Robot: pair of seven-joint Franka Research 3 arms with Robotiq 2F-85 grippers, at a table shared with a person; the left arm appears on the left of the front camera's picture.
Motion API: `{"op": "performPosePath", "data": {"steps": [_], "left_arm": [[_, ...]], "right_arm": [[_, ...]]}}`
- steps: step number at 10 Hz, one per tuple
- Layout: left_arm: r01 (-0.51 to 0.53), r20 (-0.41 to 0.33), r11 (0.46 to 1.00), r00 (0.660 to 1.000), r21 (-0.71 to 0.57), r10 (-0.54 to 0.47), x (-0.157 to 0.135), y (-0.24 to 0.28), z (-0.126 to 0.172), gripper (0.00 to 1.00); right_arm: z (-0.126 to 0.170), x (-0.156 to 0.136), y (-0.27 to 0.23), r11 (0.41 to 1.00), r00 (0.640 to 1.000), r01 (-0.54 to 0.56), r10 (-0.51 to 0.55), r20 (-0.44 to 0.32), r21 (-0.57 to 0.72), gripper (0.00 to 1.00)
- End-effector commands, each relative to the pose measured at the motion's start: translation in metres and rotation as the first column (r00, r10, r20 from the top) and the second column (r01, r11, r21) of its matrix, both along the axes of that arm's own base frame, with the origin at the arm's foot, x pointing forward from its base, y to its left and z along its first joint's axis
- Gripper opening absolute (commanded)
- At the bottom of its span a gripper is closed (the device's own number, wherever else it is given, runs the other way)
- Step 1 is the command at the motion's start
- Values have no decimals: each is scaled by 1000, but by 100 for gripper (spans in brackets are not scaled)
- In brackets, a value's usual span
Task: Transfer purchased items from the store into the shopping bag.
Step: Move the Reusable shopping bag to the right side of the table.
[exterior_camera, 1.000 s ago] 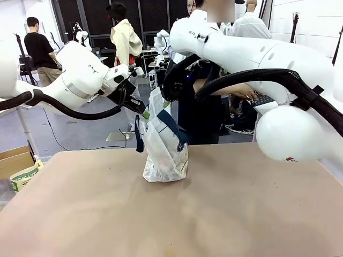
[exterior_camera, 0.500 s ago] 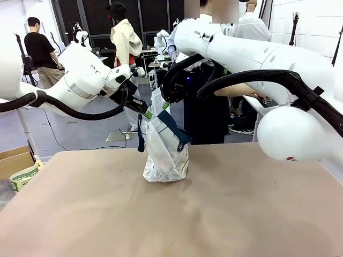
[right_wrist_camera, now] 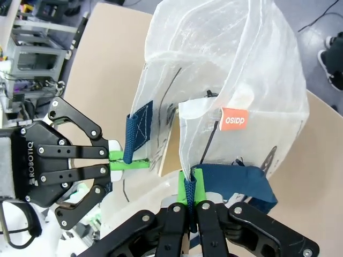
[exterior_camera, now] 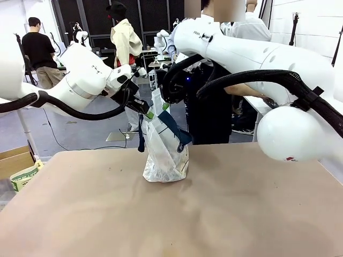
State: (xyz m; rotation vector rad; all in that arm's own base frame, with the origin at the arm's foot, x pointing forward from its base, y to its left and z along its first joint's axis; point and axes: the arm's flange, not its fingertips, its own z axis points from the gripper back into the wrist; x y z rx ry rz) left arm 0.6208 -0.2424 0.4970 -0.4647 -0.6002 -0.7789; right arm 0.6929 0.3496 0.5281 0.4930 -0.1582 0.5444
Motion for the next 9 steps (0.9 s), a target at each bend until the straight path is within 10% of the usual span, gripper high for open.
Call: {"op": "performPosePath", "data": {"steps": [1,9], "left_arm": [[-9,-15,999,1000,-42,8,7,-5,4,0],[-29,-90,984,996,-174,13,33,-22,-9,0]], "right_arm": [[4,24,19,999,999,29,-30,-43,-20,0],[9,39,38,994,996,80,-78,-33,75,0]]}}
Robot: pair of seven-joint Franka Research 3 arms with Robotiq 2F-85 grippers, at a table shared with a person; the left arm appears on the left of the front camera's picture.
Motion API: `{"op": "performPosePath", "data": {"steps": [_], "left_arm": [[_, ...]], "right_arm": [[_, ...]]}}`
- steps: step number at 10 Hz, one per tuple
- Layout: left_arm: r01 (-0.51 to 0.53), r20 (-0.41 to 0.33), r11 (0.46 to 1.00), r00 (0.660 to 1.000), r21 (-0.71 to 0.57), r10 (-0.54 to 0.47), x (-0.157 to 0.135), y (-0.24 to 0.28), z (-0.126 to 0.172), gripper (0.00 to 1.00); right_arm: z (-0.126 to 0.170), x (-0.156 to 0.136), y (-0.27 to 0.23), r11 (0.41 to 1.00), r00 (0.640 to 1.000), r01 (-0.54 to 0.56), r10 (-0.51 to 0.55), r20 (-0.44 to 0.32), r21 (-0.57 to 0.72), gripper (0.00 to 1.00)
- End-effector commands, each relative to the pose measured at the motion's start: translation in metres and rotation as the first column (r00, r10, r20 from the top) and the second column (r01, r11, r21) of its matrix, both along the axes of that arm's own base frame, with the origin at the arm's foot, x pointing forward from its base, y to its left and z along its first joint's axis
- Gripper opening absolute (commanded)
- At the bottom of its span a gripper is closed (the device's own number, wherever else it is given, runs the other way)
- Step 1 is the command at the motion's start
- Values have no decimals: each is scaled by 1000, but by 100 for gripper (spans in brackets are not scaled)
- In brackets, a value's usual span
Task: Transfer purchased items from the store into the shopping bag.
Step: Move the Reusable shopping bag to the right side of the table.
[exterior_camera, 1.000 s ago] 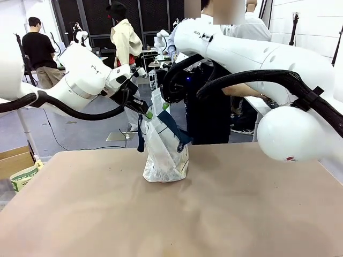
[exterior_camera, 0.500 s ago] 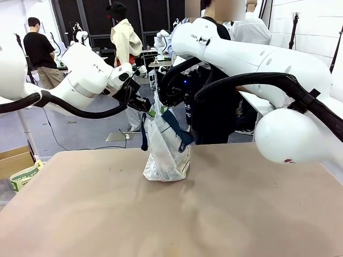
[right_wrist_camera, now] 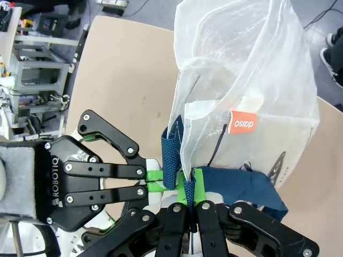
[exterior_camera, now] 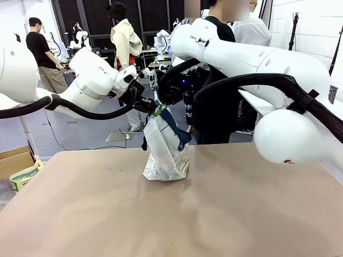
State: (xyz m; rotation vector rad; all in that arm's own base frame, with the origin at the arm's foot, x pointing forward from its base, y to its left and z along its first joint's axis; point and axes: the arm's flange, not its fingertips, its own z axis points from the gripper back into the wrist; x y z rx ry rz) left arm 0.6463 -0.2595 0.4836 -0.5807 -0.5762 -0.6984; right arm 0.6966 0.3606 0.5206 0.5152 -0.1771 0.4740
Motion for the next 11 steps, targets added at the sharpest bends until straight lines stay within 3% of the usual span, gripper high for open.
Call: {"op": "performPosePath", "data": {"steps": [1,2,3,4,11], "left_arm": [[1,0,997,1000,-79,-1,7,-6,6,0],[37,30,995,999,-89,-34,5,-4,8,0],[-4,-5,1000,1000,-13,4,3,0,-1,0],[-4,-5,1000,1000,-13,4,3,0,-1,0],[31,12,998,999,-52,-30,-2,-20,10,0]], "right_arm": [[14,38,27,998,999,13,-11,-30,59,0],[14,38,26,998,999,11,-9,-33,56,0],[16,34,22,999,1000,-21,21,-9,39,0],[-1,2,-3,1000,1000,5,-5,-1,2,0],[-3,17,0,997,997,71,-71,18,28,0]]}}
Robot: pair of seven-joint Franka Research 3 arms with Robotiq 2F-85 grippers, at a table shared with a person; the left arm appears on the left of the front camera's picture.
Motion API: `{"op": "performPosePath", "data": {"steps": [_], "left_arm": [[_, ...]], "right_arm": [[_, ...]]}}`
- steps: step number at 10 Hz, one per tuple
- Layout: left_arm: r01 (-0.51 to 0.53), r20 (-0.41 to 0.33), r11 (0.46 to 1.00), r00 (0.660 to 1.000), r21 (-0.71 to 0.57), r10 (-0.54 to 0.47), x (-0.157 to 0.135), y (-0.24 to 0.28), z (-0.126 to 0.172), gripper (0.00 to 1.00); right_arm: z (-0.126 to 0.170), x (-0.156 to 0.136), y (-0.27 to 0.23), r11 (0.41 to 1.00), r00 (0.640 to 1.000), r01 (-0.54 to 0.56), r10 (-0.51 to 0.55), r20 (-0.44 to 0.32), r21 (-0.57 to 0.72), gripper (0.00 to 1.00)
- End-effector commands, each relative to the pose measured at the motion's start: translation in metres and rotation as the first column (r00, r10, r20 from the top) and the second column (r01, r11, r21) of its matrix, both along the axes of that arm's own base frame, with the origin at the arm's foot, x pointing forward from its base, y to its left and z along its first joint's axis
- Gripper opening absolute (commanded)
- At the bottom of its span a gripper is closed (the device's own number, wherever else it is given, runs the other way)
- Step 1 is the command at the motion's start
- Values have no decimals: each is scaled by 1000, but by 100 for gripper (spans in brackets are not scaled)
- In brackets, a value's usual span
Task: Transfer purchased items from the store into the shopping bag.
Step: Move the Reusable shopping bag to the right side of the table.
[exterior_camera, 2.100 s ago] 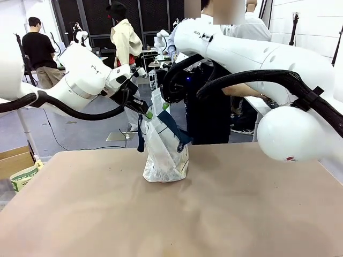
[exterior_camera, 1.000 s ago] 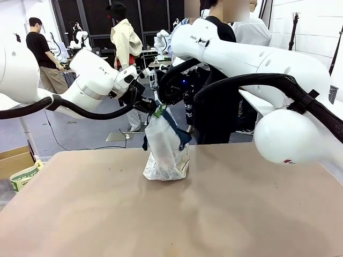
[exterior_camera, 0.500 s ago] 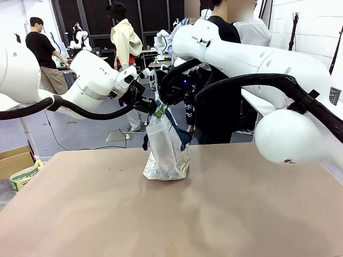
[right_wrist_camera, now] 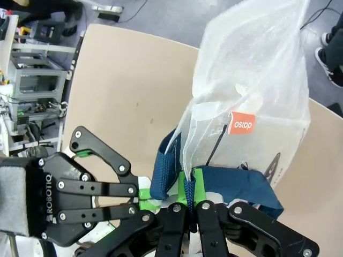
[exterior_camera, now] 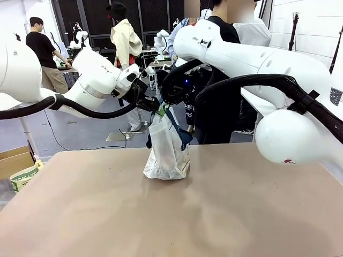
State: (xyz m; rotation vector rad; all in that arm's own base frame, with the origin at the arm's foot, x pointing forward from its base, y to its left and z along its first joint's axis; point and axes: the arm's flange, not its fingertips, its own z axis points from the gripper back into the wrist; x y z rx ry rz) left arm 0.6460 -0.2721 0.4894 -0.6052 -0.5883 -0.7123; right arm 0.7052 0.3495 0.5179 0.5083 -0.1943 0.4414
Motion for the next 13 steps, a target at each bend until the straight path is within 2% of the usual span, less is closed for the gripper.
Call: {"op": "performPosePath", "data": {"steps": [1,2,3,4,7,11,13], "left_arm": [[29,-3,999,1000,-35,-29,-4,-9,5,0],[49,1,998,999,-35,-49,-7,-10,7,0],[93,35,996,995,3,-93,-7,-9,5,0],[7,3,1000,1000,-4,-7,-1,-4,2,0],[19,11,1000,1000,3,-19,-1,-3,2,0],[36,39,999,999,-36,-35,-12,2,12,79],[57,17,997,998,-55,-56,-15,4,11,79]], "right_arm": [[0,11,11,998,999,48,-49,18,30,0],[0,12,12,999,999,40,-41,15,31,0],[0,12,15,1000,1000,6,-6,17,24,0],[-2,2,0,1000,1000,11,-11,6,5,0],[-2,2,0,1000,1000,11,-11,6,5,0],[-6,5,1,1000,1000,7,-7,1,-4,0],[-6,6,1,1000,1000,15,-15,-1,-2,0]]}}
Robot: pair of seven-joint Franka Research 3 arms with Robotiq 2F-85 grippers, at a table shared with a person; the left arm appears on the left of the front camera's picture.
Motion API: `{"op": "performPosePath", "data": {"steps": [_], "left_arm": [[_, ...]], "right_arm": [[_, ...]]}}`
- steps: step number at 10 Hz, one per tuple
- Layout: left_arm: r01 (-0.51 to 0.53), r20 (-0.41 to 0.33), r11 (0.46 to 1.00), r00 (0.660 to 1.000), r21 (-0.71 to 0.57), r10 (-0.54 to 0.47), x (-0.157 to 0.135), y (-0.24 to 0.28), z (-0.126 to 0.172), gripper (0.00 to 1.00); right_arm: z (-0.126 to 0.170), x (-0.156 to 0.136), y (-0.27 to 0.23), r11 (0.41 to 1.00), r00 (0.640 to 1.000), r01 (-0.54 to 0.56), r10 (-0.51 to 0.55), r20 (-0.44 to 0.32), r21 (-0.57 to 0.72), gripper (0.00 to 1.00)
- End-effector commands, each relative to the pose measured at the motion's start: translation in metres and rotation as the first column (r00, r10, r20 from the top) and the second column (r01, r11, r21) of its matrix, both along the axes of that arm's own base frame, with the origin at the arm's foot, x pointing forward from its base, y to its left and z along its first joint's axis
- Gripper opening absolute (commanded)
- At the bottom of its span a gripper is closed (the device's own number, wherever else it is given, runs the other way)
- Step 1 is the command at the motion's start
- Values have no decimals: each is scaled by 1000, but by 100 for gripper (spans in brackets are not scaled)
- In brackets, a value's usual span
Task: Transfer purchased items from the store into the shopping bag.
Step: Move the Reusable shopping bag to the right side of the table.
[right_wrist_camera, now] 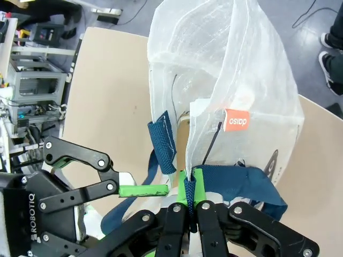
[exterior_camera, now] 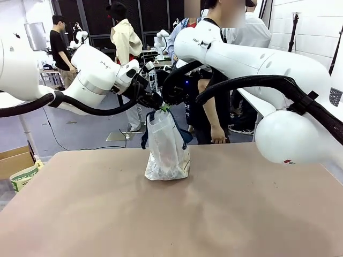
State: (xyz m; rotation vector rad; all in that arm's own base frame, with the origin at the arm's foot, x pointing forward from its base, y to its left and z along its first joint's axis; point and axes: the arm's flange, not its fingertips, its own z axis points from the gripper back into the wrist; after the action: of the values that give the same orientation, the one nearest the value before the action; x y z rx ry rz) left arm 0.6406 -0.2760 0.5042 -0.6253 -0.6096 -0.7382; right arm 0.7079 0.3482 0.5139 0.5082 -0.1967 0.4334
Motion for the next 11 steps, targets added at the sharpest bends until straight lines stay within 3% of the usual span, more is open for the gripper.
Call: {"op": "performPosePath", "data": {"steps": [1,2,5,7,11], "left_arm": [[37,-8,998,999,-57,-37,-12,9,-3,79],[46,-12,997,999,-66,-47,-15,7,-3,79],[23,-114,999,993,-30,-26,-24,8,-6,79],[7,-112,1000,994,-4,-7,-35,10,0,79],[-84,-36,996,996,40,86,-55,15,21,79]], "right_arm": [[-2,5,2,1000,1000,7,-7,-2,-1,0],[-3,6,1,1000,1000,12,-12,-5,-1,0],[-4,7,1,1000,1000,9,-9,-3,-4,0],[-4,7,1,1000,1000,7,-7,-3,-3,0],[-4,6,1,1000,1000,-13,13,7,-5,0]]}}
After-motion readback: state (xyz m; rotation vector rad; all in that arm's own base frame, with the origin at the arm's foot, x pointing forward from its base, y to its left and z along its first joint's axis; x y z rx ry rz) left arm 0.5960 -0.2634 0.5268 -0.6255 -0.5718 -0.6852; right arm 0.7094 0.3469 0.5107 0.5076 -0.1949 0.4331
